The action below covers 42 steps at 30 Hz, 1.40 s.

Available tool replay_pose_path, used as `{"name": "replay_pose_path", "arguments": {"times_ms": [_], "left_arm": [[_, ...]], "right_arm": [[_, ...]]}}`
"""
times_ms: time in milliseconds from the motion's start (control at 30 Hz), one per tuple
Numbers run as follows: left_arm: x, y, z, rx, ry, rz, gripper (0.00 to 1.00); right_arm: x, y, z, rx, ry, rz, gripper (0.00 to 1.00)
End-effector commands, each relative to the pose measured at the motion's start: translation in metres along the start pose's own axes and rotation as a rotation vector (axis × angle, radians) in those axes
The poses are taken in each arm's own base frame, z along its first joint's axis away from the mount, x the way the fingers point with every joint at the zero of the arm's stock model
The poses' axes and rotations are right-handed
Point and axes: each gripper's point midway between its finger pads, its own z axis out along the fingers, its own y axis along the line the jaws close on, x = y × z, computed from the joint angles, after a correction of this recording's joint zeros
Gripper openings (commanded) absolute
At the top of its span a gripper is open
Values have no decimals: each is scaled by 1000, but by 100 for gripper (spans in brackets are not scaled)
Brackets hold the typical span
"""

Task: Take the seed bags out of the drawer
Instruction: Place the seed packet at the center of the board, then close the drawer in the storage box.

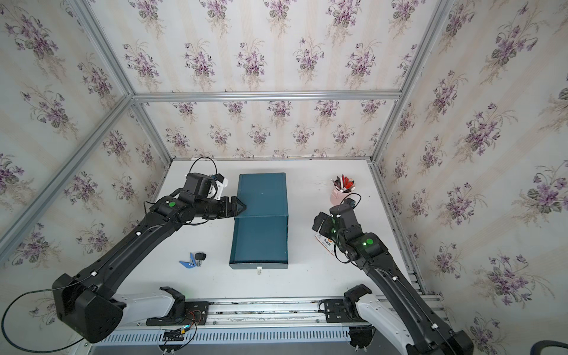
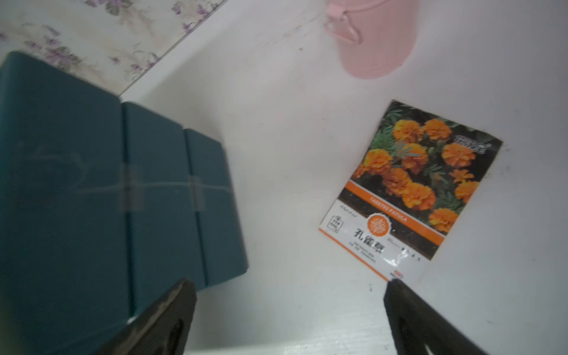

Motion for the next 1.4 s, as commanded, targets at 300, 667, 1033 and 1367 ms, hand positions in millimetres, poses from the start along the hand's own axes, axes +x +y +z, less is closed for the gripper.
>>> {"name": "replay_pose_path", "arguments": {"times_ms": [300,667,1033,1367], "left_arm": [[0,-1,-6,1,3,5,88],[-1,-2,-4,11,15,-4,88],[3,1,-2,-3,38,8,86],[11,6,4,-8,65,21,83]], "right_arm": [[69,149,-119,-435,29,-436,94],[156,175,-157,-658,180,-595,92],[213,174,-137,-664,221,-644,95],[200,186,-85,-537,100,-598,90]]}}
